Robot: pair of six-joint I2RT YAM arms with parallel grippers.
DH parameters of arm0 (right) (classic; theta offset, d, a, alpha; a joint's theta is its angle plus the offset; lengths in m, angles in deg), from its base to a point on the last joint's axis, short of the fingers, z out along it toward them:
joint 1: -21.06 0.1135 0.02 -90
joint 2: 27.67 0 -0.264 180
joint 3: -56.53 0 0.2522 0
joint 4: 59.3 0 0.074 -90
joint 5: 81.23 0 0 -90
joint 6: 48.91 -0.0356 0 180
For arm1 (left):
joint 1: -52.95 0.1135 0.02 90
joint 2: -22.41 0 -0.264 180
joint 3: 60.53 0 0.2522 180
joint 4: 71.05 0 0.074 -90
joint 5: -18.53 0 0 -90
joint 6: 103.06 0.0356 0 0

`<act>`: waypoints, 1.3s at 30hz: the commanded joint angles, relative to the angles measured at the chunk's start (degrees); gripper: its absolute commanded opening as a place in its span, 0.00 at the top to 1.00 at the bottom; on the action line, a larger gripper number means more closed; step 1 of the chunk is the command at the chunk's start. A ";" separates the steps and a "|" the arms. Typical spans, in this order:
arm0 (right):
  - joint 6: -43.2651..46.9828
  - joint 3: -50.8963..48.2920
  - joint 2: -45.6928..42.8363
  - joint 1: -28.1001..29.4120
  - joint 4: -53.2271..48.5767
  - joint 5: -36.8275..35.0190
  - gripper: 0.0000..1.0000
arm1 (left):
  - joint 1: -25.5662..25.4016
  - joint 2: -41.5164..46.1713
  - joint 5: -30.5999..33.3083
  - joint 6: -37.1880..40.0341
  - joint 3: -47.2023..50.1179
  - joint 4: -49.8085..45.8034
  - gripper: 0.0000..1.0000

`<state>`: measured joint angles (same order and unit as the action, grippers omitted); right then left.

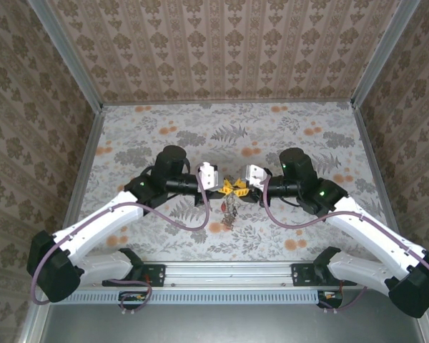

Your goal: Put the keys on the keyring

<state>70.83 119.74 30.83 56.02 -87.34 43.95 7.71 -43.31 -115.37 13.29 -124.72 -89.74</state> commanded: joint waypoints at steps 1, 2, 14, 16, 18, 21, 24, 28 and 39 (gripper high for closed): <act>-0.82 -1.29 0.63 -0.33 0.13 2.12 0.75 | 0.23 2.26 -3.91 -2.67 0.63 8.63 1.00; -0.81 -1.45 0.73 -0.30 0.21 2.33 0.76 | 0.19 2.18 -3.74 -3.23 1.03 9.66 1.00; -2.95 -0.94 3.70 -0.51 1.19 4.37 0.96 | -0.21 2.34 0.10 -6.99 4.56 18.71 1.00; -2.59 -0.78 3.70 -0.60 0.91 4.08 1.00 | -0.26 2.34 0.56 -7.28 4.49 18.14 1.00; -2.52 -0.69 3.39 -0.67 1.03 3.22 1.00 | -0.28 2.34 1.13 -7.36 4.13 16.41 0.95; -1.35 0.58 2.94 -0.69 -0.90 1.46 1.00 | -0.23 2.67 2.43 -4.98 2.49 8.91 0.71; 1.42 3.35 3.40 -0.67 -5.82 0.05 1.00 | -0.24 2.37 4.19 -0.47 -0.61 -1.91 0.69; 3.51 5.50 3.99 -0.68 -9.52 -1.61 1.00 | -0.22 0.30 5.40 2.97 -4.65 -12.35 0.71; 3.65 6.62 4.62 -0.16 -9.29 -2.40 1.00 | -1.21 -5.51 4.62 2.66 -9.94 -16.58 0.70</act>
<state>72.95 123.94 35.48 55.30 -96.09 41.76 7.14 -47.79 -110.16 15.06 -131.74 -103.47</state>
